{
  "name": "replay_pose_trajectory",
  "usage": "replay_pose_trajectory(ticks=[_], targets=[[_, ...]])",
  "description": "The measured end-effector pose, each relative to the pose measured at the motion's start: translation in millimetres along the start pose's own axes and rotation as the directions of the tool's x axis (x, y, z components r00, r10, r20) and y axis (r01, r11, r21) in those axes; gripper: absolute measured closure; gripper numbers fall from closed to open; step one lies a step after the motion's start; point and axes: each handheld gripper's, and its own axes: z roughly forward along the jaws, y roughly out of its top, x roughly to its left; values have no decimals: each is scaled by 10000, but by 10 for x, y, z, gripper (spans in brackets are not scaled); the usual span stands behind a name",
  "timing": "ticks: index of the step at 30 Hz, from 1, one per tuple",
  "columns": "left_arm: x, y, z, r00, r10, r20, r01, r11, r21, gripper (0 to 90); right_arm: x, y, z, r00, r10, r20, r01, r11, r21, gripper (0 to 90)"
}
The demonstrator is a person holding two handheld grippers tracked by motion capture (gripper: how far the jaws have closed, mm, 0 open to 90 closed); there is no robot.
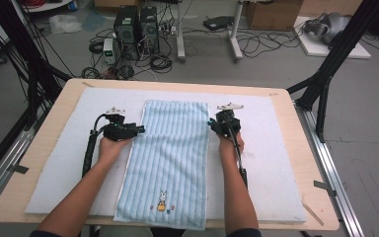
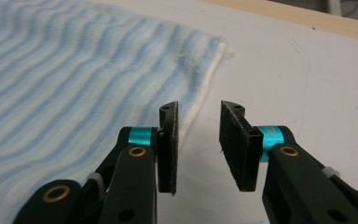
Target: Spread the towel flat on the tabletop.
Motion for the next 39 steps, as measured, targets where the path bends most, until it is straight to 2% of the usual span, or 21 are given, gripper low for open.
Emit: replay_pose_trajectory(ticks=[4, 6, 7, 8, 9, 10, 11, 13, 14, 17, 19, 20, 22, 25, 27, 30, 32, 33, 34, 36, 39], targets=[[-41, -22, 63, 9998, -27, 200, 24, 9998, 180, 532, 44, -45, -124, 9987, -187, -472, 184, 9998, -68, 622], [-73, -23, 88, 10000, 21, 70, -22, 9999, 126, 539, 71, -104, -181, 9978, -287, -593, 283, 9996, -75, 616], [-83, -24, 103, 9997, -151, 199, 151, 9999, 45, 579, 83, -136, -212, 9971, -312, -688, 312, 9995, -12, 608], [-93, -29, 120, 9997, -146, 221, 144, 9999, 89, 619, 95, -171, -238, 9963, -313, -802, 316, 9995, 30, 604], [-114, -29, 132, 10000, -33, -27, 34, 10000, 54, 660, 102, -207, -263, 9950, -340, -939, 346, 9994, 51, 600], [-113, -27, 139, 10000, -17, -50, 17, 10000, 78, 757, 116, -243, -288, 9935, -279, -1102, 292, 9995, 102, 594], [-106, -22, 145, 9999, -80, -119, 82, 9998, 161, 845, 133, -261, -306, 9915, -183, -1288, 238, 9988, 421, 580], [-94, -13, 147, 9989, -267, -395, 269, 9996, 33, 860, 194, -289, -340, 9874, -298, -1556, 402, 9972, 636, 582], [-78, -8, 146, 9979, -372, -524, 368, 9993, -80, 863, 235, -307, -357, 9863, -453, -1585, 543, 9971, 532, 586], [-14, 4, 146, 9934, -910, -703, 894, 9957, -249, 865, 342, -347, -350, 9840, -782, -1598, 940, 9911, 938, 597], [13, 5, 147, 9915, -1112, -682, 1094, 9935, -300, 864, 384, -377, -317, 9812, -794, -1757, 1007, 9882, 1156, 660], [17, 6, 145, 9907, -1177, -687, 1157, 9928, -314, 864, 402, -388, -298, 9801, -966, -1732, 1191, 9850, 1246, 699], [24, 6, 146, 9902, -1223, -670, 1204, 9922, -315, 863, 400, -385, -284, 9768, -1012, -1887, 1239, 9858, 1131, 825], [26, 8, 151, 9913, -1183, -574, 1166, 9926, -326, 863, 405, -360, -250, 9794, -1460, -1393, 1610, 9816, 1029, 879], [19, 20, 160, 9942, -976, -459, 965, 9950, -257, 866, 391, -342, -229, 9830, -1657, -792, 1733, 9796, 1019, 882], [-20, 30, 177, 9972, -569, -491, 550, 9977, -398, 866, 321, -330, -178, 9887, -1448, -381, 1477, 9850, 892, 882], [-7, 30, 167, 9973, -619, -402, 603, 9973, -413, 849, 322, -322, -167, 9899, -1378, -330, 1402, 9860, 900, 874], [6, 29, 159, 9967, -742, -330, 726, 9962, -473, 780, 324, -321, -171, 9883, -1503, -256, 1520, 9844, 886, 838], [22, 29, 143, 9973, -667, -292, 654, 9969, -431, 683, 324, -324, -181, 9886, -1485, -240, 1500, 9847, 886, 808], [34, 21, 102, 9993, -244, -275, 234, 9992, -333, 605, 295, -328, -209, 9907, -1288, -427, 1319, 9882, 781, 732], [41, -2, 22, 10000, -14, 40, 13, 9999, 100, 442, 264, -343, -288, 9928, -1008, -643, 1038, 9935, 463, 611]])
